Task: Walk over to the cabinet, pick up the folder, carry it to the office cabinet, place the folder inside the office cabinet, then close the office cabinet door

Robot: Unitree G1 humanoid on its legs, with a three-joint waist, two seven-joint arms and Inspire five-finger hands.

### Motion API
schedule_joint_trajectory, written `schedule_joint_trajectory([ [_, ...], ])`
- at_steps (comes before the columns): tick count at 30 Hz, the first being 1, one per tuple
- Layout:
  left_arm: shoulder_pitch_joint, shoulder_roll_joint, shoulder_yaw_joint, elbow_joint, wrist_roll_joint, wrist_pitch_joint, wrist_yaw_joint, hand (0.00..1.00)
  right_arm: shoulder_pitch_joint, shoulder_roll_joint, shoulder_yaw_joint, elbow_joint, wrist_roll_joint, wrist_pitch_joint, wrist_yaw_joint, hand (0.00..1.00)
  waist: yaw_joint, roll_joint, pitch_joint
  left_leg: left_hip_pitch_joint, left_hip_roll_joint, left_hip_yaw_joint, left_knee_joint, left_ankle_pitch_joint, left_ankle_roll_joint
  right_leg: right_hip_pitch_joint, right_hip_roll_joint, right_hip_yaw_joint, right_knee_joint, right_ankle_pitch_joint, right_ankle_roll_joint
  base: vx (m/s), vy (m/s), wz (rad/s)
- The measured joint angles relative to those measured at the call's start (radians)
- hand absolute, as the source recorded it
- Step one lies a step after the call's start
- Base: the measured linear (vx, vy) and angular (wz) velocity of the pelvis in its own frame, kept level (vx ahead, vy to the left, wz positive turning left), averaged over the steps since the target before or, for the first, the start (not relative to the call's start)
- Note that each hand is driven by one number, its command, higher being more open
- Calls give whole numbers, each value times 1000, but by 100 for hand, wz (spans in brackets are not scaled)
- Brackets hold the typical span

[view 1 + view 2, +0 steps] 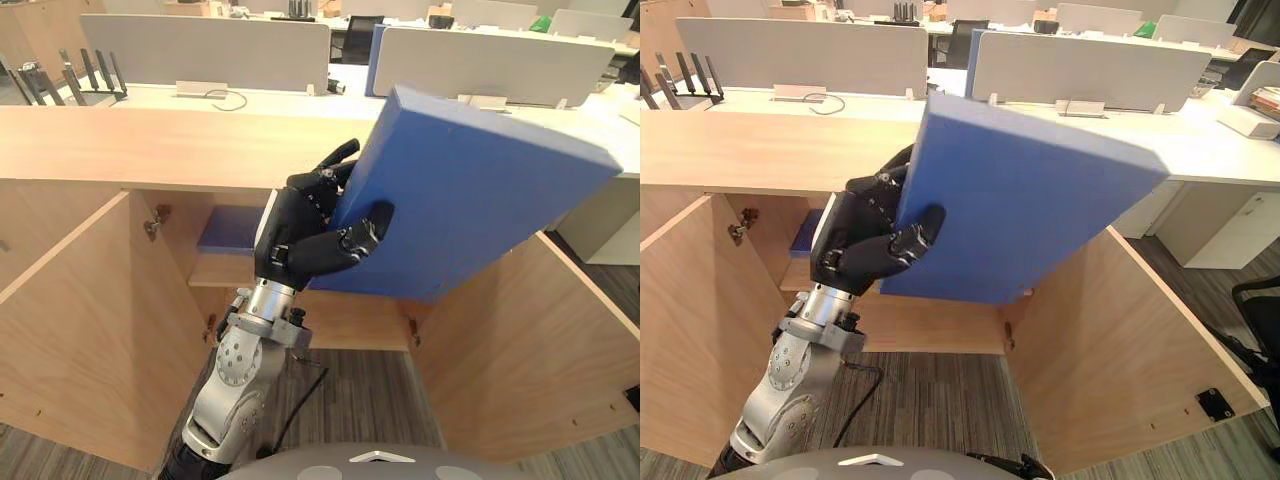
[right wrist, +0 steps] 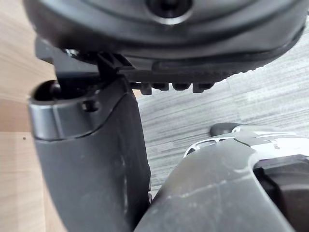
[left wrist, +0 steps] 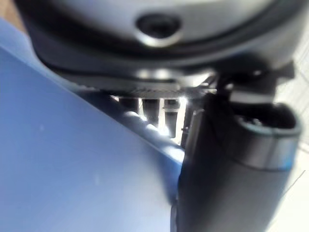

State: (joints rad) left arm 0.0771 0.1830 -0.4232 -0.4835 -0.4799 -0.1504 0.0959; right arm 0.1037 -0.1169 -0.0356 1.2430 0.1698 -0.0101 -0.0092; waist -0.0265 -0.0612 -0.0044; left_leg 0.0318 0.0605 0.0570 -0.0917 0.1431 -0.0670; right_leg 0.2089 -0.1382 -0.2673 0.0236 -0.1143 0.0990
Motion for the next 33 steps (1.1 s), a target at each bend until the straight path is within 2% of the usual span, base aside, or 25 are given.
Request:
schedule_joint_trajectory([
  [2,0,-17,-2,4,-69,2,-5,0,0,1,0,0,0,2,0,100,0,-1,1,-6,-4,1,0,5,6,-1,-1,0,-11,11,7,0,0,0],
  [6,0,-18,-3,92,-183,4,-16,0,-4,1,5,-3,0,5,-1,100,2,-4,5,8,-6,-2,0,5,6,13,-2,-3,-9,7,2,0,0,0],
  [11,14,-14,-15,287,-281,73,-15,0,-4,-2,7,-3,0,12,0,100,6,0,8,15,-3,-5,0,1,2,21,0,-8,-8,-3,-4,-2,-6,1],
  [17,57,0,-33,330,-356,102,-14,0,0,-2,39,-39,35,22,-8,100,5,-9,17,15,-3,0,0,-6,-5,21,0,-4,-9,-4,-2,15,-14,-2],
  [22,60,2,-12,294,-391,103,-6,0,101,26,40,-349,134,22,-22,100,-2,-9,22,14,6,26,0,-9,-9,6,3,21,-10,-2,0,12,-27,-15],
  [26,105,-29,16,178,-399,103,-6,0,146,89,-39,-635,210,17,-37,100,-8,-4,22,14,5,36,1,-12,-6,-2,2,28,-6,4,1,-9,-12,-9],
  [33,165,-47,126,114,-427,87,-14,0,116,95,-201,-874,237,-28,-108,100,-4,1,22,12,3,35,0,-16,0,-11,0,29,-1,4,1,-42,-3,0],
])
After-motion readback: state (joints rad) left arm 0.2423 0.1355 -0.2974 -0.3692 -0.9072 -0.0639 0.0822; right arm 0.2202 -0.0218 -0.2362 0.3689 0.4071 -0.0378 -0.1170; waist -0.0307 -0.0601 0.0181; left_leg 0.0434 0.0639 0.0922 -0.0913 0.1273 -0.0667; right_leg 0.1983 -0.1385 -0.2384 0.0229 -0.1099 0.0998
